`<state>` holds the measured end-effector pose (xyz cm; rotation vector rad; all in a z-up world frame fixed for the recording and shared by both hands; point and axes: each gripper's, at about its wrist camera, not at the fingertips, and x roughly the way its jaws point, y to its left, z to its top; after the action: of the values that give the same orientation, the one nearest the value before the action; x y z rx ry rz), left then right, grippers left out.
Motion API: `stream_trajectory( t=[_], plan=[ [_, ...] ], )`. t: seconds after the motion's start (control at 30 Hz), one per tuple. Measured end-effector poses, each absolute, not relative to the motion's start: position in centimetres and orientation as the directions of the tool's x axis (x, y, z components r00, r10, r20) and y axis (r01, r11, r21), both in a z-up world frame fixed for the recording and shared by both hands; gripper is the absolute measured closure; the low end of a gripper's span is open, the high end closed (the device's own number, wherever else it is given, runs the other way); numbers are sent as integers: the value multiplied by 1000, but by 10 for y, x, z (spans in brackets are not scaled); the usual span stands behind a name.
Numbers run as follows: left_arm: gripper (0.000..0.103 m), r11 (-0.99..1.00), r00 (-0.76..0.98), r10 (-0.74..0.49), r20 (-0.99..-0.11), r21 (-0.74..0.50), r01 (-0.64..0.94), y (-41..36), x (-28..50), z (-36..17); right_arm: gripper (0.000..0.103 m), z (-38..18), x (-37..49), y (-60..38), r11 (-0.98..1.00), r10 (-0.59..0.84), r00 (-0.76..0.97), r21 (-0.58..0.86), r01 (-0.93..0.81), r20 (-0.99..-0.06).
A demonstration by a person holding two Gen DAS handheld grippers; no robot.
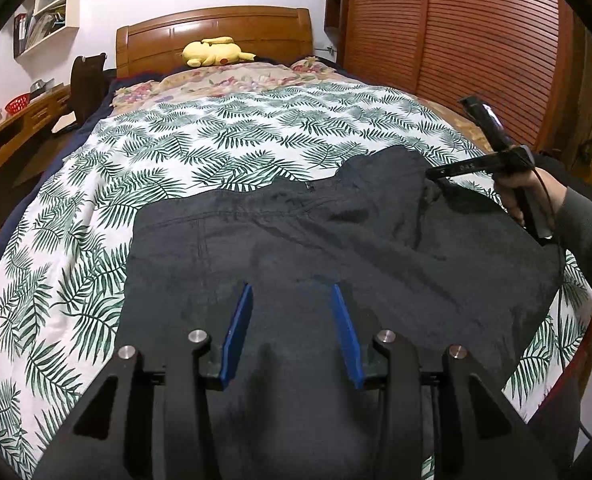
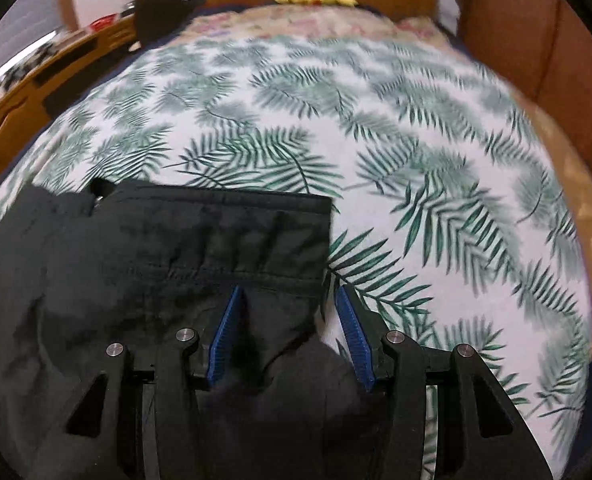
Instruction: Fold large clothes
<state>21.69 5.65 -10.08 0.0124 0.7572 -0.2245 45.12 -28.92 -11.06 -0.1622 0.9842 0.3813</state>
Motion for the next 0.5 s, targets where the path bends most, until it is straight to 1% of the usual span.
stream_trajectory(
  t=[0.07,0.17,0.2,0.23,0.27,0.3,0.37,0.4,0.43,0.5],
  plan=[
    [63,976,704,-197,-683,-67,207,56,217,-101,53,-116,458,-285,922,246,473,54,-384,-846],
    [63,976,702,-194,-685,-60,211,54,217,-101,54,-122,460,-273,907,245,441,43,-419,-864],
    [63,976,702,-194,-685,-59,212,54,217,-101,63,-124,459,-269,899,244,436,33,-437,-866],
    [63,975,702,-195,-685,-58,213,53,217,-102,70,-124,458,-264,887,234,439,5,-463,-867],
    [63,975,701,-195,-686,-58,214,52,217,-102,87,-123,455,-259,877,217,455,-32,-479,-864],
    [63,974,700,-196,-686,-57,217,51,217,-102,94,-122,454,-258,871,211,466,-51,-489,-859],
    [63,973,700,-198,-686,-55,222,49,217,-102,99,-111,450,-258,868,210,512,-82,-489,-833],
    [63,973,700,-199,-686,-53,224,49,217,-102,100,-102,447,-260,874,190,564,-123,-470,-803],
    [63,973,698,-199,-688,-51,227,48,217,-102,100,-88,446,-266,891,157,627,-165,-424,-763],
    [63,973,697,-197,-690,-48,228,47,217,-103,100,-72,450,-279,927,106,682,-177,-332,-724]
  ],
)
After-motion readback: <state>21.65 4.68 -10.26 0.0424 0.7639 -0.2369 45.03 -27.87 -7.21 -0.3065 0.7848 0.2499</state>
